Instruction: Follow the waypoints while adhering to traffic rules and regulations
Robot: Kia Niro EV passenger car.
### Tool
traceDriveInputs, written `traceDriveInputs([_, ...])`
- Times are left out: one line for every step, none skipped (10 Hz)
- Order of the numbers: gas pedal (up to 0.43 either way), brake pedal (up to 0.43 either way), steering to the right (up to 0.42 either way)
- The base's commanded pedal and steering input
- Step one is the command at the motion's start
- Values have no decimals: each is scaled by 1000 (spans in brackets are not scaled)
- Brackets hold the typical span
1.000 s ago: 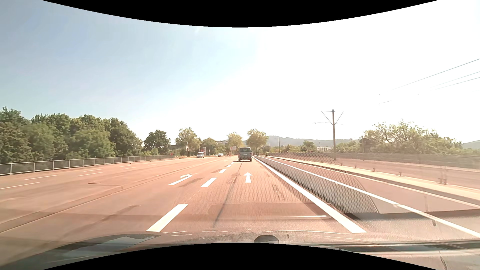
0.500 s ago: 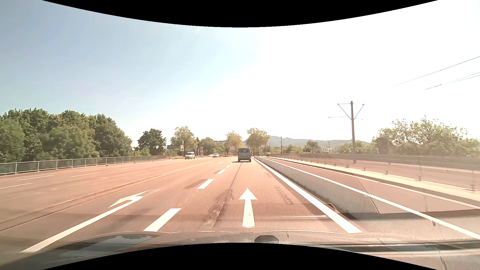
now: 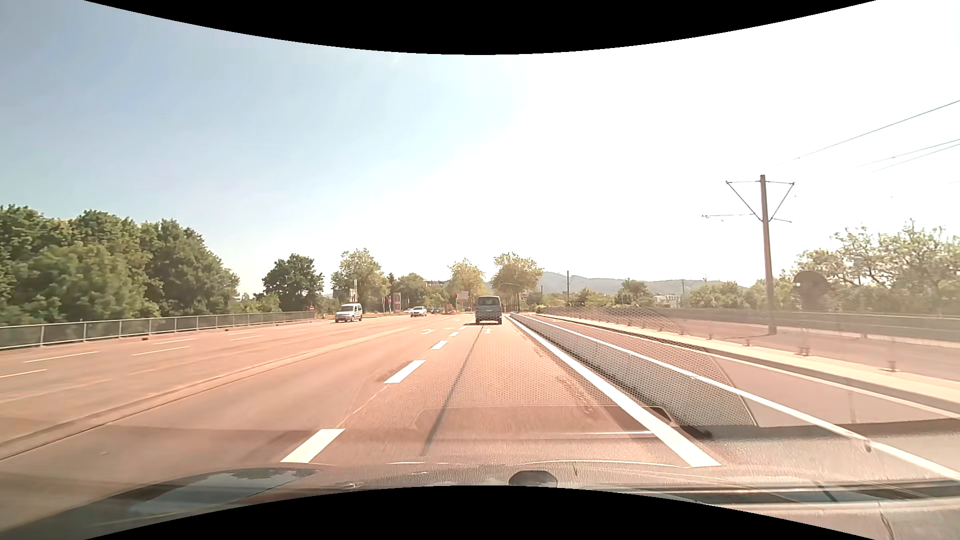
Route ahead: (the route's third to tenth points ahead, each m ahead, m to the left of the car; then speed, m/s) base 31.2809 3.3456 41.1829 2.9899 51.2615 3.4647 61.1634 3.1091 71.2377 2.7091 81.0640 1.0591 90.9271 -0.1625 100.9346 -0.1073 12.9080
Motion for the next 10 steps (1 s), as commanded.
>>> traceDriveInputs([110,0,-1])
traceDriveInputs([110,0,-1])
traceDriveInputs([110,0,-1])
traceDriveInputs([110,0,-1])
traceDriveInputs([110,0,-2])
traceDriveInputs([110,0,-2])
traceDriveInputs([110,0,-1])
traceDriveInputs([110,0,-2])
traceDriveInputs([110,0,-2])
traceDriveInputs([110,0,-2])
